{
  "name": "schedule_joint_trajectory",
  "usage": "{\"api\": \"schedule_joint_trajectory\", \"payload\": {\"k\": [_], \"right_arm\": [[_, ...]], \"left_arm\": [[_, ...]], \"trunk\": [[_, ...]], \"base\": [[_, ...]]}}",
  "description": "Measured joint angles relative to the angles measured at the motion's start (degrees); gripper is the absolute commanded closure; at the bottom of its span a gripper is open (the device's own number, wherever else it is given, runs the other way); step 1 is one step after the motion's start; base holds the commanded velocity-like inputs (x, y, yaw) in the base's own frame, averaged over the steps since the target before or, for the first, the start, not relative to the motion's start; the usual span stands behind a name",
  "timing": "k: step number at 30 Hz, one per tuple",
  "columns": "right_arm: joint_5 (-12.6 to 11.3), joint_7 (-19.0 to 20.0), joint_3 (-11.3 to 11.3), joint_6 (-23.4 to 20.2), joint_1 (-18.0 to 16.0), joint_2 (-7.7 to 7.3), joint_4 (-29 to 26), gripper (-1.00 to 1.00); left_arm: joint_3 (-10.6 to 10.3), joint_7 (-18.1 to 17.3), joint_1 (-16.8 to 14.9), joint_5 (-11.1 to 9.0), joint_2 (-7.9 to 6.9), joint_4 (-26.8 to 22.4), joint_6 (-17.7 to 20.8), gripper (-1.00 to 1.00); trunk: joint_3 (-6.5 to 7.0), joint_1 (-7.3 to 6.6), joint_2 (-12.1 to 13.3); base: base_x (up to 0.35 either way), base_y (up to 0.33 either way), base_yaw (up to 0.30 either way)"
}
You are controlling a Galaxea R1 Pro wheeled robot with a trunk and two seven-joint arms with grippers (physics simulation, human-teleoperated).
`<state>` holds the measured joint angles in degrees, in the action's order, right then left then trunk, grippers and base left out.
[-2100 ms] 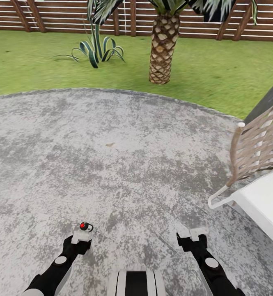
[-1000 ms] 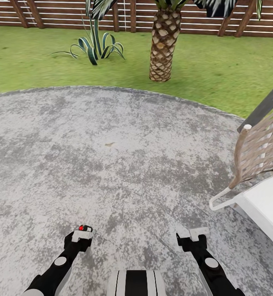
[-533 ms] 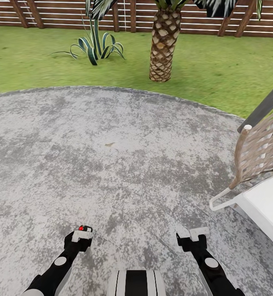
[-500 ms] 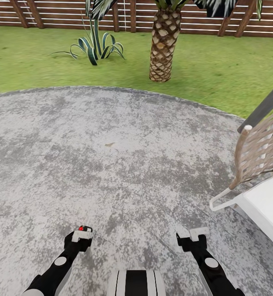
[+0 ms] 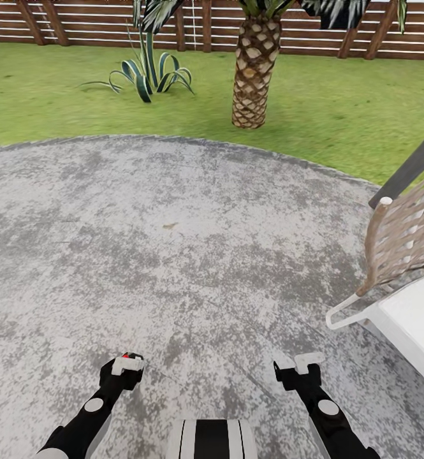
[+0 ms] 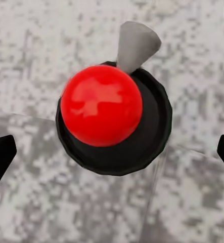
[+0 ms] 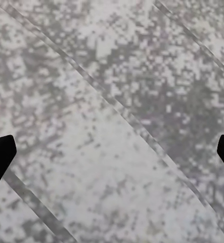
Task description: In the garden, pick up the pesticide atomizer on the floor and spray pesticide onto both trees until each tree trunk is fully covered.
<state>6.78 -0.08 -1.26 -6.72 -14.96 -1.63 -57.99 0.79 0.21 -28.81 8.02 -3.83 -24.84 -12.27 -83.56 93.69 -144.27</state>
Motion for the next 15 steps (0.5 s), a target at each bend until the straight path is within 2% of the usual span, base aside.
{"api": "schedule_joint_trajectory", "payload": {"k": [15], "right_arm": [[0.00,0.00,-0.06,0.00,0.02,0.00,0.00,-1.00]], "left_arm": [[0.00,-0.01,0.00,0.00,0.04,0.00,-0.01,-1.00]], "trunk": [[0.47,0.00,0.00]], "base": [[0.000,0.000,0.000]]}}
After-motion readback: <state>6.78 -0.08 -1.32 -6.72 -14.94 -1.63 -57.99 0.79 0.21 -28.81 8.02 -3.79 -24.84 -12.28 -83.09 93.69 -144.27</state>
